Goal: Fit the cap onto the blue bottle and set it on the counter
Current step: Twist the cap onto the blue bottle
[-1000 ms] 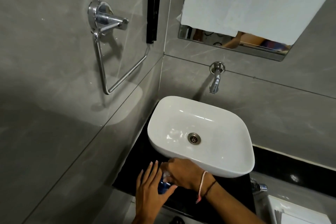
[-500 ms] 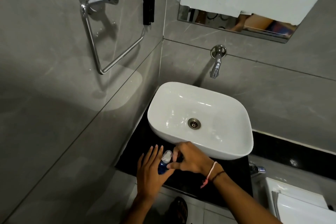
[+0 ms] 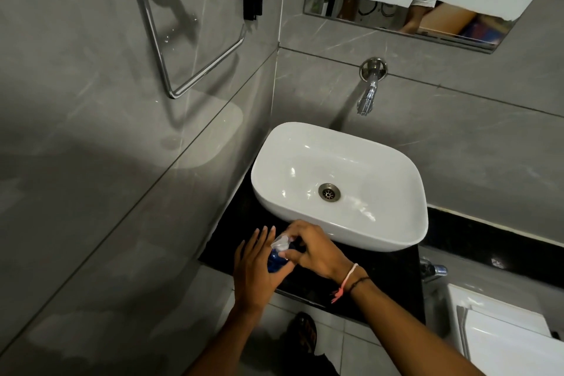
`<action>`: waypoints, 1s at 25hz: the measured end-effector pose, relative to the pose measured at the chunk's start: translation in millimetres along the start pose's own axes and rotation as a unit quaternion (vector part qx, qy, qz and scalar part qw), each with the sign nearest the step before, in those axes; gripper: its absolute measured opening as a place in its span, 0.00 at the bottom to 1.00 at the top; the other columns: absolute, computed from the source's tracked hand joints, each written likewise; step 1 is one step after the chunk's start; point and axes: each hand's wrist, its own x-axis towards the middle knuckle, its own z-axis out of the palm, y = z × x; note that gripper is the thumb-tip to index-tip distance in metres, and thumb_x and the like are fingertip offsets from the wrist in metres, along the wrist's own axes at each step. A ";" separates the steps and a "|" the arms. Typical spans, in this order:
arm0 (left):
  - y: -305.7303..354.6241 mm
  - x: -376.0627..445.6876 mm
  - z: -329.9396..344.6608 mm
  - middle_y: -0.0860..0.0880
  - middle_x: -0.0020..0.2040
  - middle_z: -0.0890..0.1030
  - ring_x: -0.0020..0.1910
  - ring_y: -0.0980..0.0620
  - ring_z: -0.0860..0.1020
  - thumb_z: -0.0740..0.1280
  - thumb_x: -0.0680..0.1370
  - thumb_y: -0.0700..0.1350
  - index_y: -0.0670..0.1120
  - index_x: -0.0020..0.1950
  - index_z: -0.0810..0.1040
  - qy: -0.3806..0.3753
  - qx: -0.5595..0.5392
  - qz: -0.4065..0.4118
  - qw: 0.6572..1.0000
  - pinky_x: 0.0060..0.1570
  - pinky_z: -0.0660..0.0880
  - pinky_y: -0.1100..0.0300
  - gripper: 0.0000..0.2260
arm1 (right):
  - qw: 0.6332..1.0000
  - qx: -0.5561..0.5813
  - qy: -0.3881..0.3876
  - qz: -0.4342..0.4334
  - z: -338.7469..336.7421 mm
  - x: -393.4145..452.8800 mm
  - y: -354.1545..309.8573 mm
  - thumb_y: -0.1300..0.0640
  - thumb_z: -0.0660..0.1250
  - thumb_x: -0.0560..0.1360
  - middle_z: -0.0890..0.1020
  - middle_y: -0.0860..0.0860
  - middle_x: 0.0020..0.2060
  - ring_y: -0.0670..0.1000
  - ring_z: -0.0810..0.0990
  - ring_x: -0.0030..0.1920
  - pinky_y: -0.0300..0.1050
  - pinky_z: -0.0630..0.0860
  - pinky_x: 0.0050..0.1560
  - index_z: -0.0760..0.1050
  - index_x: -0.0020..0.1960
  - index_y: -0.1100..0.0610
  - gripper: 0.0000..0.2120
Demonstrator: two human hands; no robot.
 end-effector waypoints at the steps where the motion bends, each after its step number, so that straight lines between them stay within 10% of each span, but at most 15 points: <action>1: 0.3 -0.3 -0.2 0.45 0.69 0.77 0.71 0.44 0.72 0.78 0.66 0.58 0.45 0.70 0.74 -0.001 0.000 -0.001 1.000 0.65 0.72 0.38 0.36 | 1.000 -0.016 0.024 0.011 3.1 0.0 -1.1 0.50 0.79 0.72 0.83 0.53 0.51 0.52 0.81 0.50 0.53 0.81 0.53 0.81 0.54 0.57 0.16; 25: -3.2 1.9 2.5 0.46 0.69 0.78 0.72 0.46 0.71 0.77 0.68 0.56 0.46 0.66 0.78 -0.013 0.005 -0.016 1.000 0.66 0.71 0.41 0.29 | 0.993 -0.044 0.103 -0.041 28.9 -7.8 10.4 0.48 0.74 0.76 0.82 0.49 0.59 0.49 0.74 0.60 0.44 0.73 0.64 0.81 0.64 0.54 0.19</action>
